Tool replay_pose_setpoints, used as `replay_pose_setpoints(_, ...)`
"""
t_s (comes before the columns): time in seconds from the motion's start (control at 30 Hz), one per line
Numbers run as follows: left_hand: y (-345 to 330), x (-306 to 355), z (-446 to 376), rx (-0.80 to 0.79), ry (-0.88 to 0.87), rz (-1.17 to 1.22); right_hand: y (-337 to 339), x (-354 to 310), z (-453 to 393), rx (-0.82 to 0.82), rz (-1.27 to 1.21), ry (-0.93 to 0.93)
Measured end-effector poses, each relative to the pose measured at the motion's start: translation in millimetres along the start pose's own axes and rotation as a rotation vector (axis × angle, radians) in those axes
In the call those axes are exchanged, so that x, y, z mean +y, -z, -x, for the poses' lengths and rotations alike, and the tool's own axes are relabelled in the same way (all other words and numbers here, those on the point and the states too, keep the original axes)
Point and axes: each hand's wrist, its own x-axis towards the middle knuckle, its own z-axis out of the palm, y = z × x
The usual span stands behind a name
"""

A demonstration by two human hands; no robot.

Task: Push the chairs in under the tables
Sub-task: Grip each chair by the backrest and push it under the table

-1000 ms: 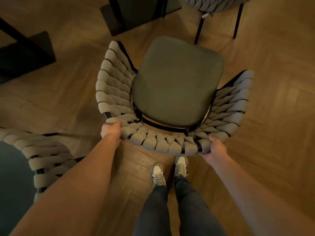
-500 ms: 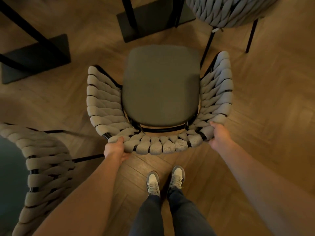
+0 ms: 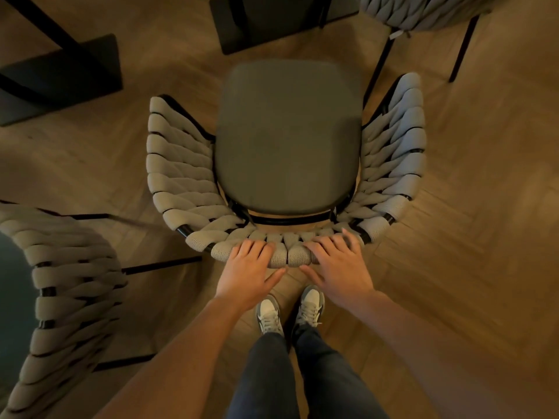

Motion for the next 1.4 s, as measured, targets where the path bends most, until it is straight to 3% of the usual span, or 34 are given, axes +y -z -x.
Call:
replay_pose_setpoints(0.43,1.4,-21.1,-38.4,0.05,0.006,0.019,4.6,18.4,-45.7,0.067,0.055,0.05)
replay_pose_setpoints(1.4,58.9,-115.8,-284.5,0.111,0.115,0.045,96.9,113.2,-318.9,-0.153,0.044,0.062)
